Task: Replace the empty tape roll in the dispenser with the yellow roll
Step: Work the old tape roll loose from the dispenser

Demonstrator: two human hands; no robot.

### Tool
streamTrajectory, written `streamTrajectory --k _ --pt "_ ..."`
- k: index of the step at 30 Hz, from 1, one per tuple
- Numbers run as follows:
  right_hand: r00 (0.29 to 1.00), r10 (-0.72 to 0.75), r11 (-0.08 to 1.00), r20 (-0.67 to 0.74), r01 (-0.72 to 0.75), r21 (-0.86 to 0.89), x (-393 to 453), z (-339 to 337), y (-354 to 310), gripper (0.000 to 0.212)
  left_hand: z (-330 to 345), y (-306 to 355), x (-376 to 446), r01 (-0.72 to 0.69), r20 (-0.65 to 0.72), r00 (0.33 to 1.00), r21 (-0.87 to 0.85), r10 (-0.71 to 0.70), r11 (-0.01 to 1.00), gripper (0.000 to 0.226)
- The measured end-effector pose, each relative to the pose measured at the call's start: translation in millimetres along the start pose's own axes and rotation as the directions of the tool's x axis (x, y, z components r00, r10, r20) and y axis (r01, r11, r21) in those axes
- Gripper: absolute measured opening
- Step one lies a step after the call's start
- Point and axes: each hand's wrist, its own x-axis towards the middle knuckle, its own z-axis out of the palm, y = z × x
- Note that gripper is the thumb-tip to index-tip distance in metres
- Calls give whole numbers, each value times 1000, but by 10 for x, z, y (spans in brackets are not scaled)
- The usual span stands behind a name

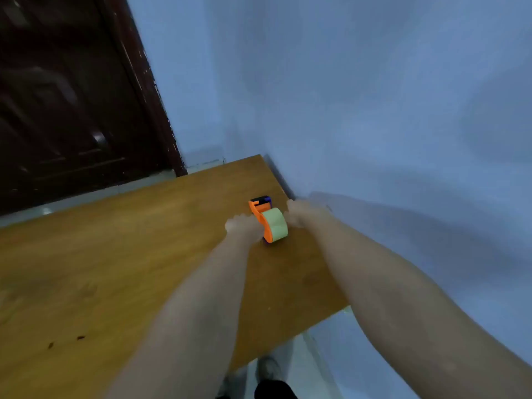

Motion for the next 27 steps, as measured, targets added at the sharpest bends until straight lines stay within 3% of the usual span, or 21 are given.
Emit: streamTrajectory --k 3,10,27 --pt "1000 12 999 25 -11 -36 10 71 142 45 69 163 57 37 -15 999 7 -37 999 49" --pt "991 -22 999 133 26 -26 209 228 343 48 96 499 123 118 -196 973 -25 -121 993 56" --pt "975 -59 998 215 59 3 329 301 386 49 227 743 271 211 -194 957 -36 -214 977 56"
